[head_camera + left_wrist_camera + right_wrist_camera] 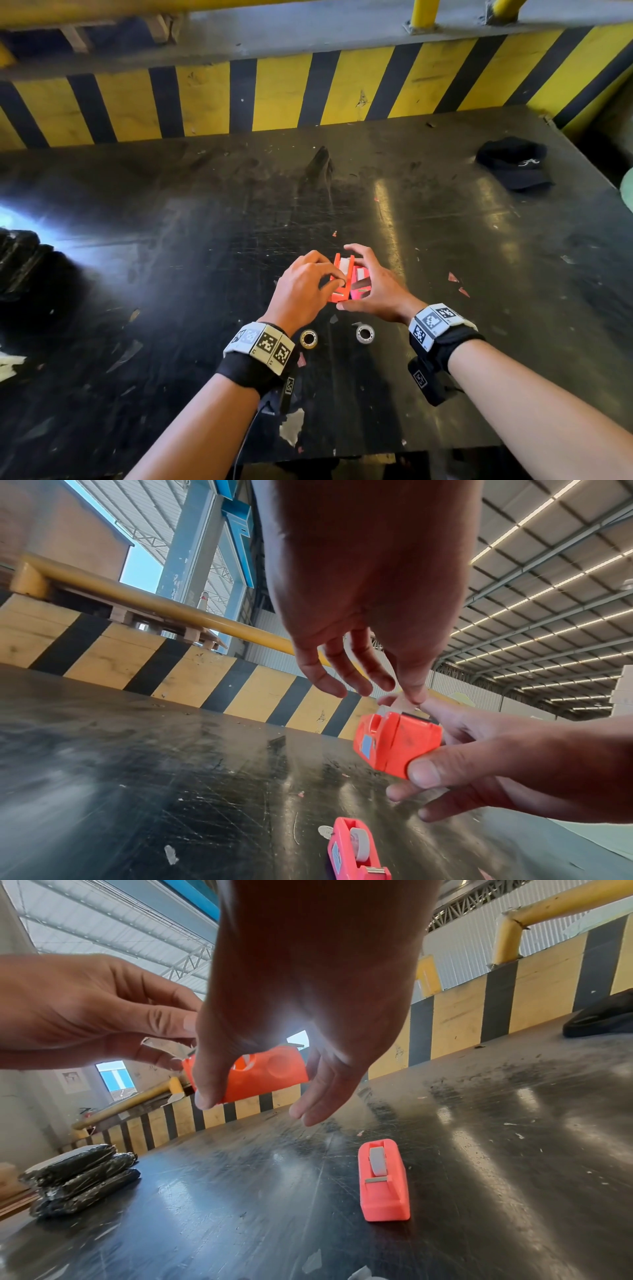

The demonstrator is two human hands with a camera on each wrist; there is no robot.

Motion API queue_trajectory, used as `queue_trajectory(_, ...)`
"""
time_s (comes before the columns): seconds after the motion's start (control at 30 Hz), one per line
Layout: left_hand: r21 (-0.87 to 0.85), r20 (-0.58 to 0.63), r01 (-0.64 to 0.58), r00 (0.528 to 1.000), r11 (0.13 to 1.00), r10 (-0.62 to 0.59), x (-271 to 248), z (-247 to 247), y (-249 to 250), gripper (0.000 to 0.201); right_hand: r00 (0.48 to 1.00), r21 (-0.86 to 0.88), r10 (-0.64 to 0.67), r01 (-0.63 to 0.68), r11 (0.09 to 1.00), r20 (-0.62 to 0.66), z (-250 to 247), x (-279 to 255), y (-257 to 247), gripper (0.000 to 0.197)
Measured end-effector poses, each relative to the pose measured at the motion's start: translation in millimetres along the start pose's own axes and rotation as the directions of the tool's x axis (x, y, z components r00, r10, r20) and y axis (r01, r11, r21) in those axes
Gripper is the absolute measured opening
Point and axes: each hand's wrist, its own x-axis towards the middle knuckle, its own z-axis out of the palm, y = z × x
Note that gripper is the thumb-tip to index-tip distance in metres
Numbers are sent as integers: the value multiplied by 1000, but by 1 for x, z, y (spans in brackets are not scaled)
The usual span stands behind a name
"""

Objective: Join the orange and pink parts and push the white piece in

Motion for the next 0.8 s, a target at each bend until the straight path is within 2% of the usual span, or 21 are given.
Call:
queue_trajectory(0.2,-19,11,4,1000,1000,-4,-7,2,1,16,999,-39,-28,29,999,25,5,0,0,94)
queue_trajectory(0.8,98,15,-83,997,992,82,-32,13,-10,17,997,-28,-42,44,999,64,6,-6,9,94)
